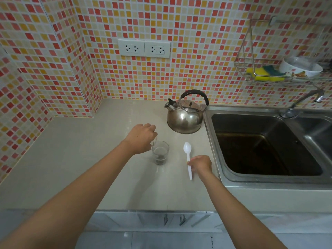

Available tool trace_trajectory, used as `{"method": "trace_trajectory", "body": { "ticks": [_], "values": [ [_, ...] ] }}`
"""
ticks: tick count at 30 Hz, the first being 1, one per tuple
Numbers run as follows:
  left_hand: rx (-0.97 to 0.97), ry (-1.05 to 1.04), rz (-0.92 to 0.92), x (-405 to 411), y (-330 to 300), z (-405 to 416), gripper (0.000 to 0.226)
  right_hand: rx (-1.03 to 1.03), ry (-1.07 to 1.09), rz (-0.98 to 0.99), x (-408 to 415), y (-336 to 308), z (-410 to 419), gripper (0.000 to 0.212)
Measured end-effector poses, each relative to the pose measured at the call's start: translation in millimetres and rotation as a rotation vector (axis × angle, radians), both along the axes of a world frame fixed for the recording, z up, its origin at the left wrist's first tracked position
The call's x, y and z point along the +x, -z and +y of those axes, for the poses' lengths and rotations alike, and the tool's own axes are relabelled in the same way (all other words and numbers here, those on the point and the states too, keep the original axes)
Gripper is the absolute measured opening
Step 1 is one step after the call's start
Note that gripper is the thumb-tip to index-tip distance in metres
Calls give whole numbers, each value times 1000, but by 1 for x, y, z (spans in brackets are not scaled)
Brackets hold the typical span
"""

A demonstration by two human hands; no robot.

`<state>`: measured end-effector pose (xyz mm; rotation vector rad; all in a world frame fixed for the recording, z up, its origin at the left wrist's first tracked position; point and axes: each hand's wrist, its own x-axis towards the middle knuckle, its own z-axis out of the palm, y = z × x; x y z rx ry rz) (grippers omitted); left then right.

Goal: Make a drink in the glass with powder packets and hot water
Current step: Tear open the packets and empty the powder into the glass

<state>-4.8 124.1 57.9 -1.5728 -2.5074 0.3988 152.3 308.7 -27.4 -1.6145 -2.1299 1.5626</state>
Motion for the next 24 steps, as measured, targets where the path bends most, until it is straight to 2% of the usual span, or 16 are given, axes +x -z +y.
{"method": "trace_trajectory", "body": {
  "ticks": [7, 11, 14, 16, 18, 21, 24],
  "values": [
    [5, -1, -19, 4, -2, -5, 36, 85, -76, -141, -2, 11, -1, 15],
    [2, -9, -28, 2, -2, -7, 37, 121, -70, -164, -1, 18, 1, 30],
    [45, -36, -89, 1, 1, -7, 41, 208, -84, -214, 1, 15, -3, 31],
    [141, -124, -243, 1, 4, -6, 47, 416, -92, -195, -2, 6, -9, 32],
    [317, -252, -491, 3, 8, -2, 54, 466, -114, 0, -10, -8, -17, 31],
    [611, -386, -808, 6, 13, 7, 60, 268, -227, 247, -28, -36, -31, 47],
    [846, -482, -994, 10, 16, 13, 60, 95, -267, 336, -45, -60, -41, 40]
  ]
}}
